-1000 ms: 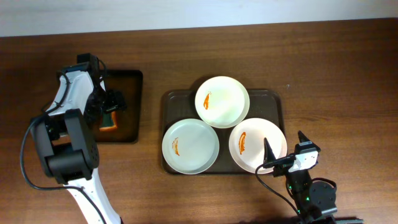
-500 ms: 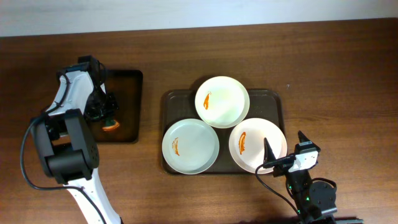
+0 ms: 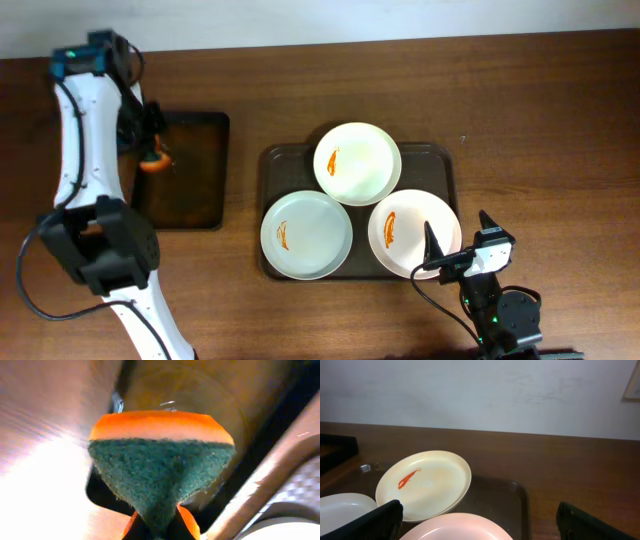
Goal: Clean dirty plates on tray and stack at the side
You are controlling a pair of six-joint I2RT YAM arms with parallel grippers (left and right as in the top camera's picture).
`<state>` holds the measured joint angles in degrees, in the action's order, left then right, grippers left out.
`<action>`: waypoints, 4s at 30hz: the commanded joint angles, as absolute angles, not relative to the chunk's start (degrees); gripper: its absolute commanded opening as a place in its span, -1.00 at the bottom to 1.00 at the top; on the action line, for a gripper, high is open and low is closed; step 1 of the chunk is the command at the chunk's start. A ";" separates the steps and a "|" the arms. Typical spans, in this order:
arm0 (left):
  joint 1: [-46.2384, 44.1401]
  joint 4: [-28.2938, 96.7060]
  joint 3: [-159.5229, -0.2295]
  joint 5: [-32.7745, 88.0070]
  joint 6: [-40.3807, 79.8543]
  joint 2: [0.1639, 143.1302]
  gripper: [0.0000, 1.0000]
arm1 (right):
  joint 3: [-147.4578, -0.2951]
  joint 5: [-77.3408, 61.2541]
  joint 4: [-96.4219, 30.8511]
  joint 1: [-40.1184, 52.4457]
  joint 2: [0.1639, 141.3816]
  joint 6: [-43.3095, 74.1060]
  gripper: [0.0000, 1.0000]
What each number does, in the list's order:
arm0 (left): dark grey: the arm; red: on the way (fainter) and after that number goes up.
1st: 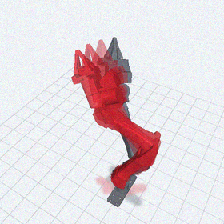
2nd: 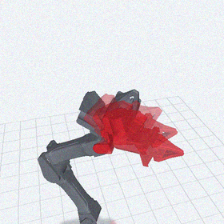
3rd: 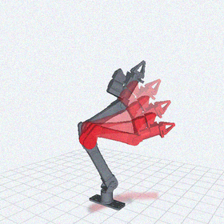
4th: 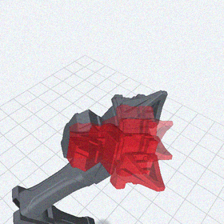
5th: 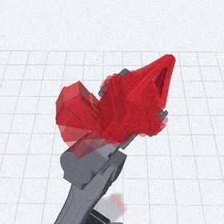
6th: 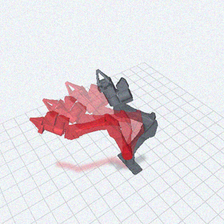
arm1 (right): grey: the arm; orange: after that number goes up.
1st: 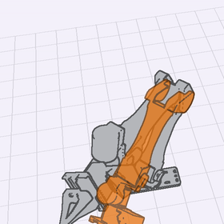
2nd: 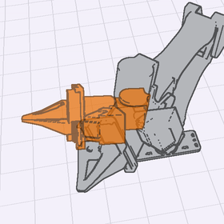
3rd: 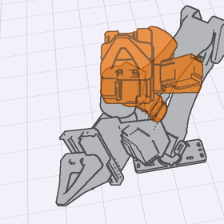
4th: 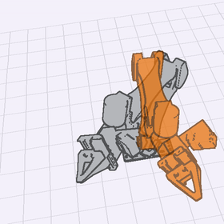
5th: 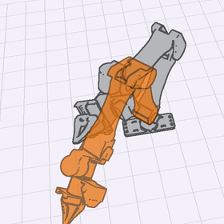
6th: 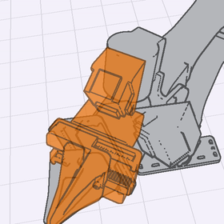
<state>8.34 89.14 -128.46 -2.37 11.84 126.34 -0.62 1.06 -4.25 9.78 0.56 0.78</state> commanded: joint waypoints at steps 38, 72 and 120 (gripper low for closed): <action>7.90 84.82 -119.87 9.74 -0.03 127.04 -1.00 | -0.32 1.78 -4.58 9.34 0.21 0.43 0.97; 20.16 93.65 -130.74 62.78 2.26 125.64 -1.00 | -0.32 1.78 -4.58 9.34 0.21 0.43 0.97; 14.66 85.95 -114.72 26.06 -2.11 126.98 -1.00 | -0.32 1.78 -4.58 9.34 0.21 0.43 0.96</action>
